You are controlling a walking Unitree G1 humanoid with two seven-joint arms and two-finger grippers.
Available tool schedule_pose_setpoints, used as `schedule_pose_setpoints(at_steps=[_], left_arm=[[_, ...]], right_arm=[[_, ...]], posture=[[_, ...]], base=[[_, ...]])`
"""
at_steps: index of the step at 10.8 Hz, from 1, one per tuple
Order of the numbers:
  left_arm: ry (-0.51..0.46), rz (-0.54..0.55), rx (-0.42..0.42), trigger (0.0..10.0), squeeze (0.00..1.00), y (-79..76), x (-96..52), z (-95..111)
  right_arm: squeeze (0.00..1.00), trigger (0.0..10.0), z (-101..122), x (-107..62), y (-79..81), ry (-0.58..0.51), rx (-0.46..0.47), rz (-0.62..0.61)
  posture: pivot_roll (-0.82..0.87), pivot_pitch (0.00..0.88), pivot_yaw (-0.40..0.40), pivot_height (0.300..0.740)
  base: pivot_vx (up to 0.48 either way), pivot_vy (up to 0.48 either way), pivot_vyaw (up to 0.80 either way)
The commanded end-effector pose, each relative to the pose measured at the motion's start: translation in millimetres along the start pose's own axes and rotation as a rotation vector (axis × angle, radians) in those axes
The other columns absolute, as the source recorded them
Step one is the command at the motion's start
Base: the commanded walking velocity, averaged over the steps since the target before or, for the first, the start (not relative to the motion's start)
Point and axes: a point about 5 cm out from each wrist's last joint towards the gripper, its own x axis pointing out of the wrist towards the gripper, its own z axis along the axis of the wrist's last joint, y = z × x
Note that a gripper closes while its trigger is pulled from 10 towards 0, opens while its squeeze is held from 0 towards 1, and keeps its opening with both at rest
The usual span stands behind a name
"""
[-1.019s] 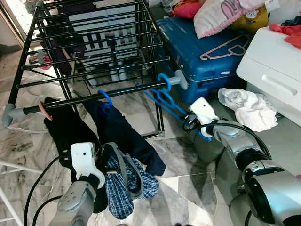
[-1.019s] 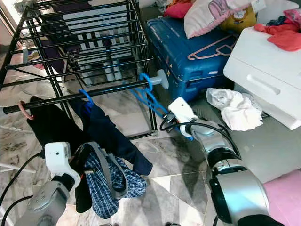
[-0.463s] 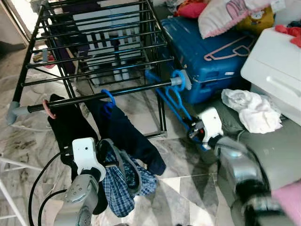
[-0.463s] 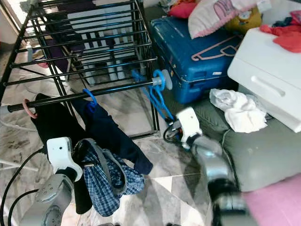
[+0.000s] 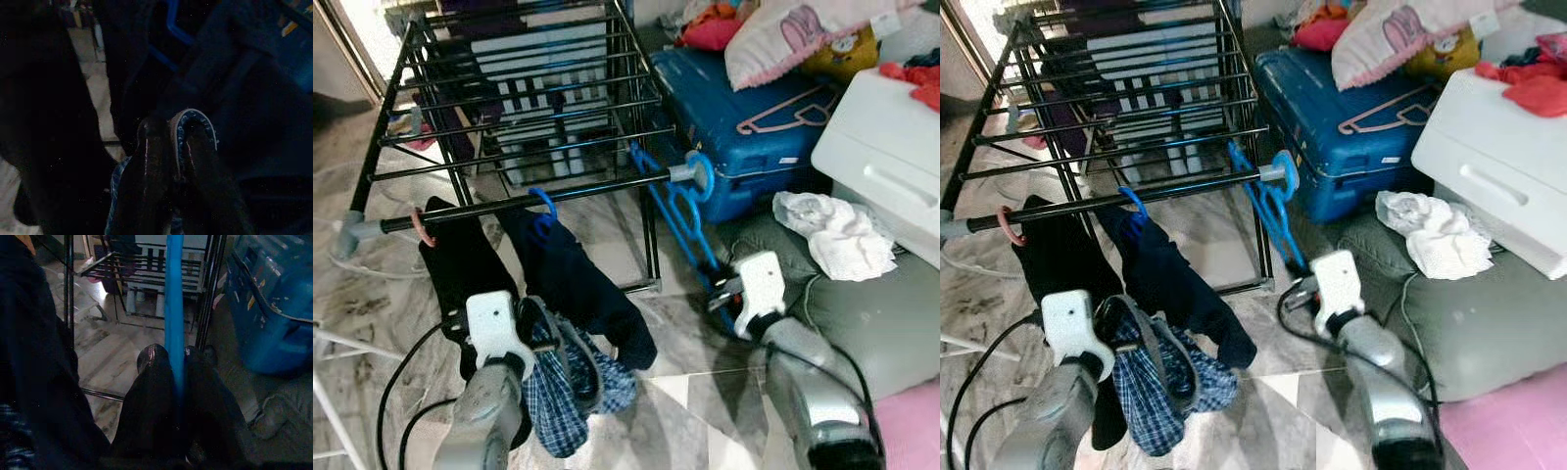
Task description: Hang hanger
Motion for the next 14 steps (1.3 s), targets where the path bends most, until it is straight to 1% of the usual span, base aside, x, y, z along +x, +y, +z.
schedule_pose_setpoints(at_steps=[1, 3, 6, 14], left_arm=[[-0.018, 0.016, 0.018, 10.0, 0.00, 3.2, 1.5, 3.2], [-0.012, 0.012, 0.014, 10.0, 0.00, 0.1, 2.5, 0.1], [-0.014, 0.009, 0.011, 10.0, 0.00, -1.4, 4.4, 0.2], [-0.016, 0.006, 0.018, 10.0, 0.00, -1.2, 7.1, 1.5]], right_arm=[[0.00, 10.0, 8.9, 0.3, 1.7, -0.026, 0.000, -0.004], [0.00, 10.0, 11.1, -3.6, 1.4, -0.007, 0.010, -0.022], [0.00, 10.0, 14.5, -1.4, -0.4, 0.002, 0.011, -0.033], [0.00, 10.0, 10.6, -0.5, 3.4, 0.025, 0.053, -0.050]], posture=[[-0.06, 0.000, 0.062, 0.740], [-0.07, 0.000, 0.064, 0.740], [-0.07, 0.000, 0.060, 0.740], [-0.07, 0.000, 0.065, 0.740]], base=[[0.000, 0.000, 0.00], [0.000, 0.000, 0.00], [0.000, 0.000, 0.00], [-0.312, 0.000, 0.00]])
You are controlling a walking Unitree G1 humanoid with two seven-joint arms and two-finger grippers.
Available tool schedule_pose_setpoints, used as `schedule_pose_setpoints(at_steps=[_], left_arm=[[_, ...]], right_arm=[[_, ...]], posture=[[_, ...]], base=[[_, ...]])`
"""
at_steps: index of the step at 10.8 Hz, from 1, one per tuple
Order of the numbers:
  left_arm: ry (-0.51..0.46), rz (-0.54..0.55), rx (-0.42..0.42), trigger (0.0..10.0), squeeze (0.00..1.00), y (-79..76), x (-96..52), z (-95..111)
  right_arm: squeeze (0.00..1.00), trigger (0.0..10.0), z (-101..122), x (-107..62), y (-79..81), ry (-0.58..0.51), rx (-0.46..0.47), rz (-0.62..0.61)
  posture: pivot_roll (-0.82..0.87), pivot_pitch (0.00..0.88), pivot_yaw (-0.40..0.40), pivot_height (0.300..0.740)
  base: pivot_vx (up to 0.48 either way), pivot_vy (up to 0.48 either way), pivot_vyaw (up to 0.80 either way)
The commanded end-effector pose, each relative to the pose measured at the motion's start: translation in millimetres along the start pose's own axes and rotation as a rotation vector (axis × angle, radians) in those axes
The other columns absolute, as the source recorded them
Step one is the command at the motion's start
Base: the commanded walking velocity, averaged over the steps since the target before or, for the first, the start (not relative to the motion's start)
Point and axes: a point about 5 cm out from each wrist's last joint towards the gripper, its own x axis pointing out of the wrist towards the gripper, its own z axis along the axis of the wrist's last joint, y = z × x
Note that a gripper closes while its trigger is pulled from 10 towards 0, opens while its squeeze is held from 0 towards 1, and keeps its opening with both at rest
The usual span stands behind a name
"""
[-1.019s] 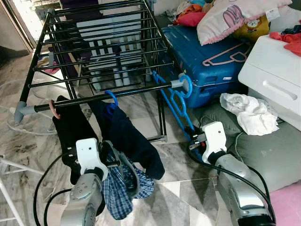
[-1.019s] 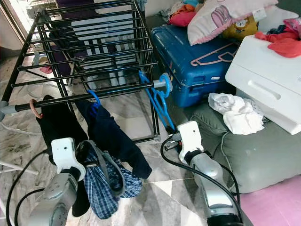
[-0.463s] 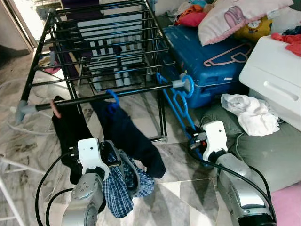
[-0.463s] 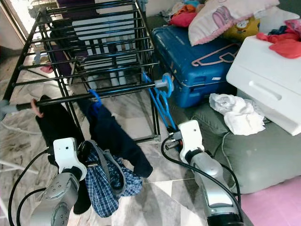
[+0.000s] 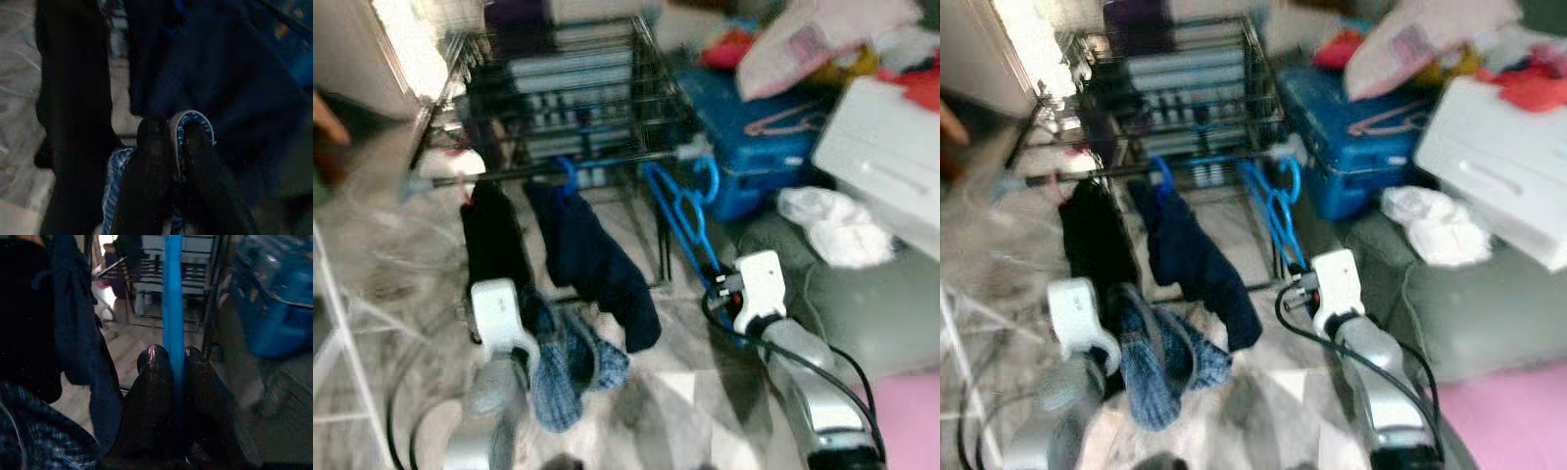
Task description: Hang hanger
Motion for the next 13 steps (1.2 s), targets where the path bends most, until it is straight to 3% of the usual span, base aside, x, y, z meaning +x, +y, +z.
schedule_pose_setpoints(at_steps=[1, 9, 11, 13], left_arm=[[-0.037, 0.004, 0.022, 10.0, 0.00, 1.5, 3.1, 10.4], [-0.051, 0.004, 0.032, 10.0, 0.00, 2.6, 4.8, 10.9], [-0.061, 0.010, 0.031, 10.0, 0.00, 4.9, 4.2, 12.9], [-0.059, 0.005, -0.019, 10.0, 0.00, 9.4, 4.2, 13.3]], right_arm=[[0.00, 10.0, 9.4, 2.4, 1.5, -0.034, -0.002, 0.003], [0.00, 10.0, 10.7, 5.3, 1.3, -0.041, -0.003, -0.010], [0.00, 10.0, 11.6, 6.0, 1.5, -0.046, 0.003, -0.013], [0.00, 10.0, 12.6, 6.7, 2.3, -0.050, 0.019, -0.014]], posture=[[-0.07, 0.000, 0.064, 0.740], [-0.07, 0.000, 0.063, 0.740], [-0.07, 0.000, 0.062, 0.740], [-0.06, 0.000, 0.061, 0.740]], base=[[-0.330, 0.000, 0.00], [-0.330, 0.000, 0.00], [0.000, 0.000, 0.00], [0.000, 0.000, 0.00]])
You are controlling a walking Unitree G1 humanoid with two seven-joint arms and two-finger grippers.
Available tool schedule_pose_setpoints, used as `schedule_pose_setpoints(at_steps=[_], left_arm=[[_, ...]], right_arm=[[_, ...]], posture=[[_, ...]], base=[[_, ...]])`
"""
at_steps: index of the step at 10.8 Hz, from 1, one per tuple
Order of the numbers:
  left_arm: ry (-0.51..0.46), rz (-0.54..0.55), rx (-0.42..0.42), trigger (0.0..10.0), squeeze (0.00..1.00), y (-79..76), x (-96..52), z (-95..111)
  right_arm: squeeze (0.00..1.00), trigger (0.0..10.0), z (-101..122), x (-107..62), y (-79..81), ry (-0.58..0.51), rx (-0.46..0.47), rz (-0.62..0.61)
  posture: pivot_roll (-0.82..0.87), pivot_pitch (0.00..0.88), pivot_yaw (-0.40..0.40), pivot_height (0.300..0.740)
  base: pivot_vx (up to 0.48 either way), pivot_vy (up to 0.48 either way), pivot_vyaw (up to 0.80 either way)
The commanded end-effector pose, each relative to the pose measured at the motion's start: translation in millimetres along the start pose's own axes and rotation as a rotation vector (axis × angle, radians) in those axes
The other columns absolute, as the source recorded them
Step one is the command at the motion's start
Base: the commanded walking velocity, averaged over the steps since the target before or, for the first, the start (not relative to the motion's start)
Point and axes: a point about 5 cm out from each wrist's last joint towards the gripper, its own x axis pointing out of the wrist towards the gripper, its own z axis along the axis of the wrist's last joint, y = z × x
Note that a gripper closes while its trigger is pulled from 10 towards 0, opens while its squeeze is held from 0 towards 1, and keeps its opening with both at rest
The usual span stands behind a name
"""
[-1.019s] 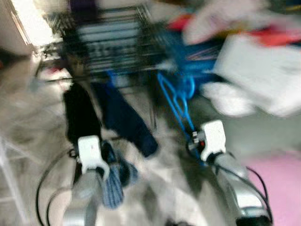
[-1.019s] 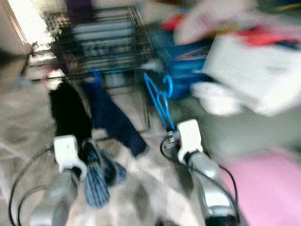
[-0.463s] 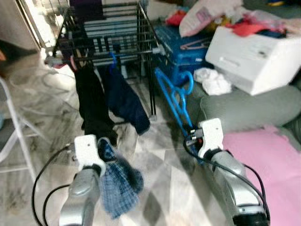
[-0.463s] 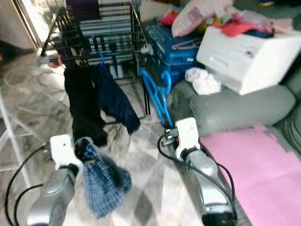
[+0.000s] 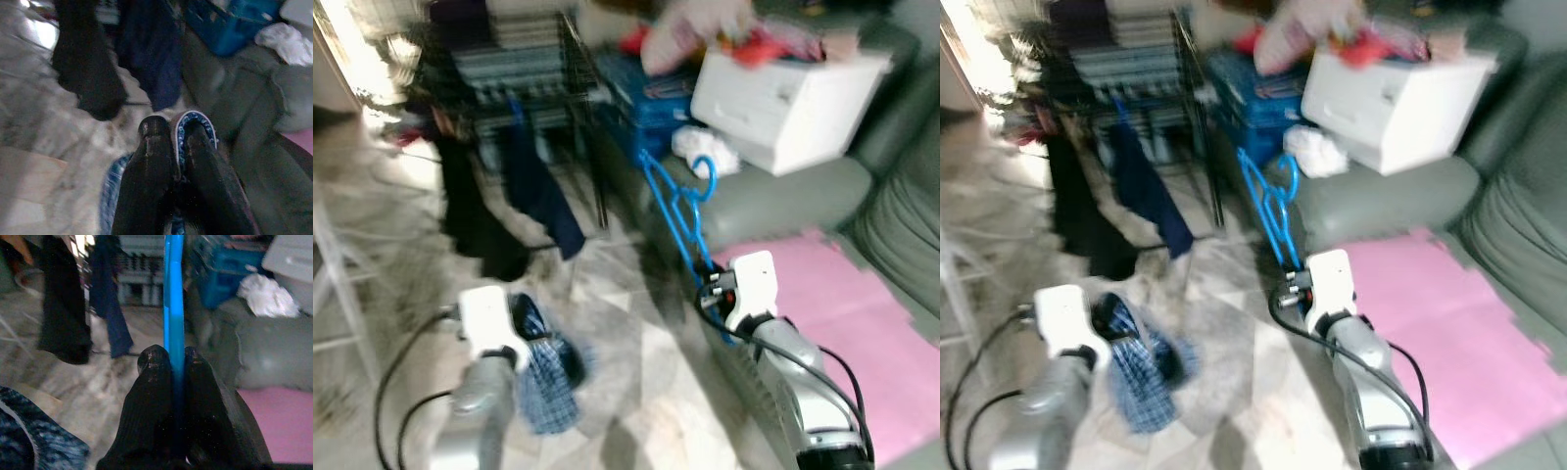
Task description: Hang hanger
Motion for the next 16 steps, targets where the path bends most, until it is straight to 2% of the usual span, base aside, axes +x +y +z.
schedule_pose_setpoints(at_steps=[1, 11, 16], left_arm=[[-0.004, -0.018, -0.009, 10.0, 0.00, -3.4, -0.1, 1.5], [0.035, -0.069, -0.009, 10.0, 0.00, -5.6, -4.7, -4.4], [0.010, -0.075, -0.023, 10.0, 0.00, -11.7, -4.9, -0.4]], right_arm=[[0.00, 10.0, 3.4, 0.2, 0.3, -0.013, 0.002, -0.005], [0.00, 10.0, 0.5, 1.7, 1.6, -0.004, 0.006, -0.018], [0.00, 10.0, 2.8, 4.2, 0.2, -0.003, 0.014, -0.026]], posture=[[-0.06, 0.000, 0.061, 0.740], [-0.06, 0.000, 0.063, 0.740], [-0.06, 0.000, 0.058, 0.740]], base=[[0.000, 0.266, 0.00], [0.000, 0.480, 0.00], [0.000, 0.000, 0.00]])
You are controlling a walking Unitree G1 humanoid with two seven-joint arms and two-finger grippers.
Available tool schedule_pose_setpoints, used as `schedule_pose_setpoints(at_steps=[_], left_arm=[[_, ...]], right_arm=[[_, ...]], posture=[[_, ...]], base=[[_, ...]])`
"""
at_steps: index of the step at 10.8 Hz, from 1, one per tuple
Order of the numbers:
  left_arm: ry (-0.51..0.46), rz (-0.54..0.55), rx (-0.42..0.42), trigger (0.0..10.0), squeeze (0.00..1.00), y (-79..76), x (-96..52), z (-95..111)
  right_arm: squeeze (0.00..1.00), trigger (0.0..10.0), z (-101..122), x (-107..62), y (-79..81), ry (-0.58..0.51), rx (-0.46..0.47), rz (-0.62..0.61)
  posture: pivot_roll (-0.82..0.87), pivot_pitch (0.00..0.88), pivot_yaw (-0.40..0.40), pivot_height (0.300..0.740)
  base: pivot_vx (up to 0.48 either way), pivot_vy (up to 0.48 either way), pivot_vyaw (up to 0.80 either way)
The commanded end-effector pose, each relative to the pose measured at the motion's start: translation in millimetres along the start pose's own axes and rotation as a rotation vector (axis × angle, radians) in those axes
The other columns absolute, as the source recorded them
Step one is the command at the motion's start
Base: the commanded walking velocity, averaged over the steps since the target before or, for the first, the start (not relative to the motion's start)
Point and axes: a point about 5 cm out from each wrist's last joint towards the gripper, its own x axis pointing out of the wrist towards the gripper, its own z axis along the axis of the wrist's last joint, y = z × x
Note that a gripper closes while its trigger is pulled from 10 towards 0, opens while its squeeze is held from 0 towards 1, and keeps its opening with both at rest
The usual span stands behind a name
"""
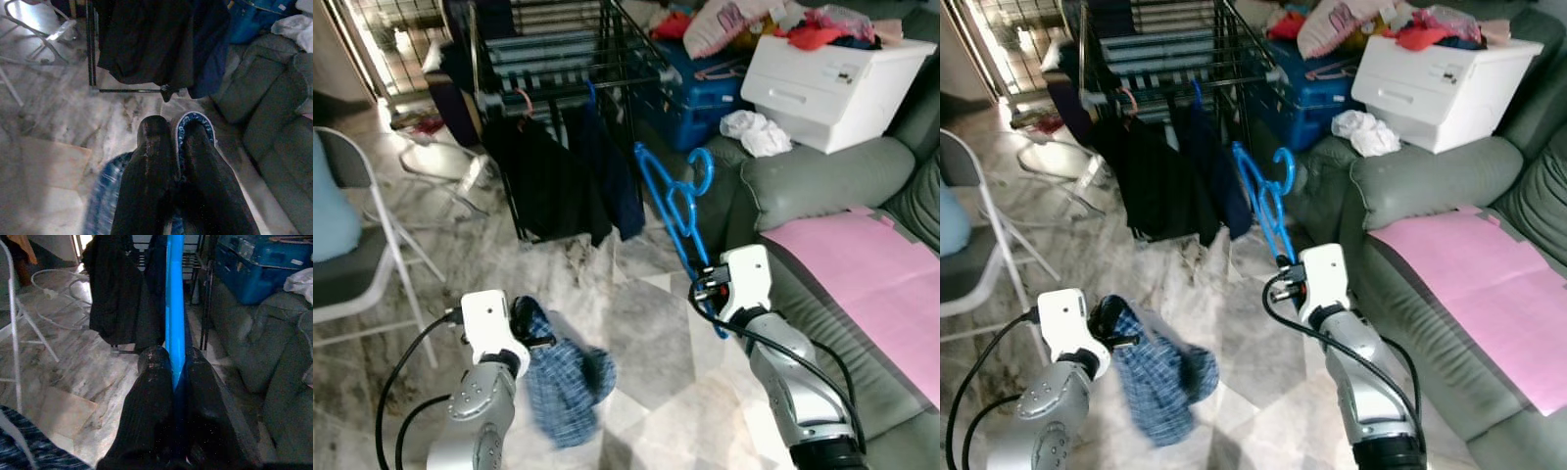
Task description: Hang hanger
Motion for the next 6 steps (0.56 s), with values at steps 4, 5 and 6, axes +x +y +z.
schedule_pose_setpoints(at_steps=[4, 5, 6], left_arm=[[-0.015, -0.016, 0.013, 10.0, 0.00, -5.9, 1.1, 6.0], [-0.014, -0.016, 0.015, 10.0, 0.00, -6.2, 1.1, 5.9], [-0.013, -0.016, 0.016, 10.0, 0.00, -6.3, 1.6, 5.8]], right_arm=[[0.00, 10.0, 5.8, 0.7, -3.3, -0.014, -0.006, -0.011], [0.00, 10.0, 5.8, 0.7, -3.3, -0.014, -0.007, -0.011], [0.00, 10.0, 5.4, 1.0, -3.5, -0.013, -0.009, -0.012]], posture=[[-0.06, 0.000, 0.058, 0.740], [-0.06, 0.000, 0.058, 0.740], [-0.06, 0.000, 0.060, 0.740]], base=[[-0.303, 0.000, 0.00], [-0.334, 0.000, 0.00], [-0.341, 0.000, 0.00]])
